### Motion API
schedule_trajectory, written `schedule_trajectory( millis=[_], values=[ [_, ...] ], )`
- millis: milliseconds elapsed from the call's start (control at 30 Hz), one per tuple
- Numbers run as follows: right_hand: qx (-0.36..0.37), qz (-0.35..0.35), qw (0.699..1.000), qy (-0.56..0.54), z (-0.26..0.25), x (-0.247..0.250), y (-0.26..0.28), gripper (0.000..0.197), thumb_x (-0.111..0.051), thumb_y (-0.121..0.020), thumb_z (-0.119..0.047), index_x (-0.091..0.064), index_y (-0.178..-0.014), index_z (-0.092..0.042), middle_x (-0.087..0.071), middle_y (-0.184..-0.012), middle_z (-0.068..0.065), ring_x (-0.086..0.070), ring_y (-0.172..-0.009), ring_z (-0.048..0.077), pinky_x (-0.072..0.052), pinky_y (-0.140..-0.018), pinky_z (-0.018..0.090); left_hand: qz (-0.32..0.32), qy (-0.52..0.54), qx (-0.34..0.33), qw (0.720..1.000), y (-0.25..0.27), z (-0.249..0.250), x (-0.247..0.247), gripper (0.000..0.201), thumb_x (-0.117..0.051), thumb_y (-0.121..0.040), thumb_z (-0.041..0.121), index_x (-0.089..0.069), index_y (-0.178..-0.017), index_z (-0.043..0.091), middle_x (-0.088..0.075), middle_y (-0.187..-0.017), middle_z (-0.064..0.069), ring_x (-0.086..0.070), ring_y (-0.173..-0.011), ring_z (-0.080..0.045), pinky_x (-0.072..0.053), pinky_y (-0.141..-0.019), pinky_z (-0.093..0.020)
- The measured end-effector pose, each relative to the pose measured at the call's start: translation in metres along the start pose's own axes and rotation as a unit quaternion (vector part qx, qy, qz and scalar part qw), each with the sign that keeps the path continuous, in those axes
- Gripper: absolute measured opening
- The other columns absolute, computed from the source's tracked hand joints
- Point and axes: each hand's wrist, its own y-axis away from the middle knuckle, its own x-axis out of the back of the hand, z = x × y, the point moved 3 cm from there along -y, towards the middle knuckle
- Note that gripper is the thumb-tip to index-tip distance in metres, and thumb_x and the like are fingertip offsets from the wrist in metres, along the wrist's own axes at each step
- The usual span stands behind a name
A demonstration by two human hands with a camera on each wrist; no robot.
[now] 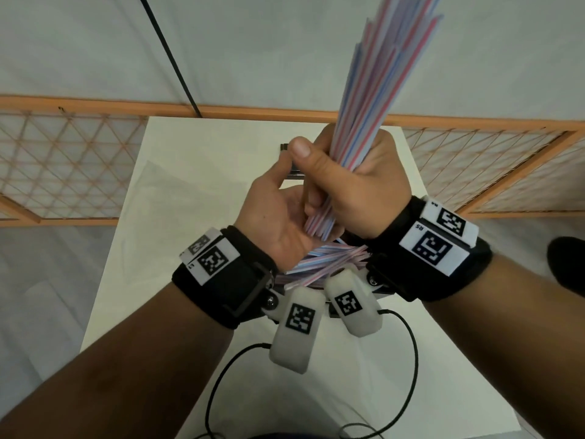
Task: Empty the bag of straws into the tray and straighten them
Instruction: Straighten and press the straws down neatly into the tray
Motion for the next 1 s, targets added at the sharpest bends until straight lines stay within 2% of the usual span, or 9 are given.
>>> schedule_trajectory(
  millis=[100, 200, 267, 300, 400, 500, 633, 900, 1000],
  values=[
    [0.009, 0.006, 1.0, 0.024, 0.003, 0.004, 0.002, 0.041, -0.07, -0.09, -0.013, -0.054, -0.062, 0.013, -0.052, -0.043, 0.008, -0.051, -0.039, 0.025, -0.044, -0.043, 0.032, 0.054, -0.205, -0.126, 0.969, -0.001, 0.004, 0.003, 0.049, -0.05, -0.099, 0.046, -0.068, -0.118, 0.005, -0.066, -0.116, -0.006, -0.066, -0.111, -0.016, -0.054, -0.093, -0.035],
    [0.009, 0.007, 0.995, 0.095, 0.013, 0.014, 0.005, 0.044, -0.071, -0.091, -0.013, -0.052, -0.053, -0.002, -0.048, -0.041, -0.006, -0.047, -0.039, 0.008, -0.038, -0.044, 0.024, 0.109, -0.467, -0.353, 0.803, 0.006, 0.018, 0.007, 0.035, -0.04, -0.104, 0.035, -0.067, -0.105, 0.013, -0.073, -0.098, -0.003, -0.071, -0.097, -0.017, -0.058, -0.085, -0.041],
    [-0.02, -0.006, 0.985, 0.169, 0.027, 0.023, 0.01, 0.052, -0.073, -0.089, -0.017, -0.042, -0.049, -0.029, -0.04, -0.041, -0.013, -0.037, -0.039, 0.005, -0.03, -0.047, 0.017, 0.092, -0.436, -0.452, 0.773, 0.017, 0.021, 0.009, 0.046, -0.034, -0.101, 0.042, -0.064, -0.11, 0.008, -0.072, -0.103, -0.01, -0.07, -0.099, -0.027, -0.056, -0.089, -0.049],
    [-0.038, -0.015, 0.976, 0.216, 0.035, 0.027, 0.012, 0.056, -0.075, -0.088, -0.022, -0.037, -0.047, -0.029, -0.037, -0.041, -0.012, -0.033, -0.039, 0.007, -0.026, -0.046, 0.016, 0.087, -0.416, -0.477, 0.769, 0.02, 0.022, 0.01, 0.049, -0.033, -0.1, 0.044, -0.062, -0.115, 0.007, -0.072, -0.105, -0.01, -0.071, -0.099, -0.026, -0.055, -0.088, -0.046],
    [-0.097, -0.075, 0.949, 0.292, 0.061, 0.036, 0.021, 0.044, -0.076, -0.086, -0.031, -0.056, -0.049, -0.041, -0.044, -0.04, -0.014, -0.038, -0.038, 0.008, -0.027, -0.045, 0.013, 0.063, -0.437, -0.531, 0.723, 0.032, 0.027, 0.006, 0.045, -0.037, -0.098, 0.041, -0.049, -0.131, 0.013, -0.069, -0.115, -0.006, -0.071, -0.103, -0.022, -0.054, -0.09, -0.041],
    [-0.104, -0.146, 0.926, 0.332, 0.08, 0.03, 0.03, 0.026, -0.073, -0.083, -0.048, -0.063, -0.061, -0.039, -0.054, -0.048, -0.01, -0.05, -0.046, 0.008, -0.041, -0.051, 0.026, 0.028, -0.498, -0.554, 0.666, 0.038, 0.029, 0.008, 0.047, -0.043, -0.1, 0.039, -0.048, -0.135, 0.008, -0.064, -0.124, -0.014, -0.067, -0.112, -0.026, -0.053, -0.096, -0.042],
    [-0.085, -0.169, 0.906, 0.378, 0.094, 0.019, 0.031, 0.048, -0.049, -0.072, -0.074, -0.066, -0.078, -0.029, -0.066, -0.068, -0.004, -0.062, -0.065, 0.019, -0.052, -0.063, 0.036, 0.055, -0.699, -0.488, 0.519, 0.029, 0.018, 0.019, 0.047, -0.039, -0.101, 0.034, -0.066, -0.123, 0.001, -0.065, -0.129, -0.016, -0.056, -0.127, -0.03, -0.041, -0.109, -0.04],
    [-0.106, -0.271, 0.852, 0.435, 0.094, 0.009, 0.034, 0.043, -0.066, -0.084, -0.059, -0.069, -0.099, -0.019, -0.069, -0.083, 0.001, -0.056, -0.07, 0.021, -0.05, -0.073, 0.035, 0.076, -0.748, -0.427, 0.503, 0.023, 0.012, 0.036, 0.052, -0.036, -0.099, 0.04, -0.069, -0.122, 0.006, -0.065, -0.132, -0.012, -0.053, -0.132, -0.029, -0.041, -0.11, -0.053],
    [-0.138, -0.282, 0.834, 0.454, 0.095, 0.012, 0.035, 0.049, -0.065, -0.082, -0.062, -0.068, -0.101, -0.017, -0.068, -0.086, 0.004, -0.059, -0.077, 0.024, -0.049, -0.075, 0.035, 0.097, -0.782, -0.375, 0.489, 0.016, 0.009, 0.04, 0.057, -0.031, -0.097, 0.043, -0.067, -0.125, 0.009, -0.059, -0.14, -0.012, -0.045, -0.139, -0.031, -0.031, -0.115, -0.06]
  ],
)
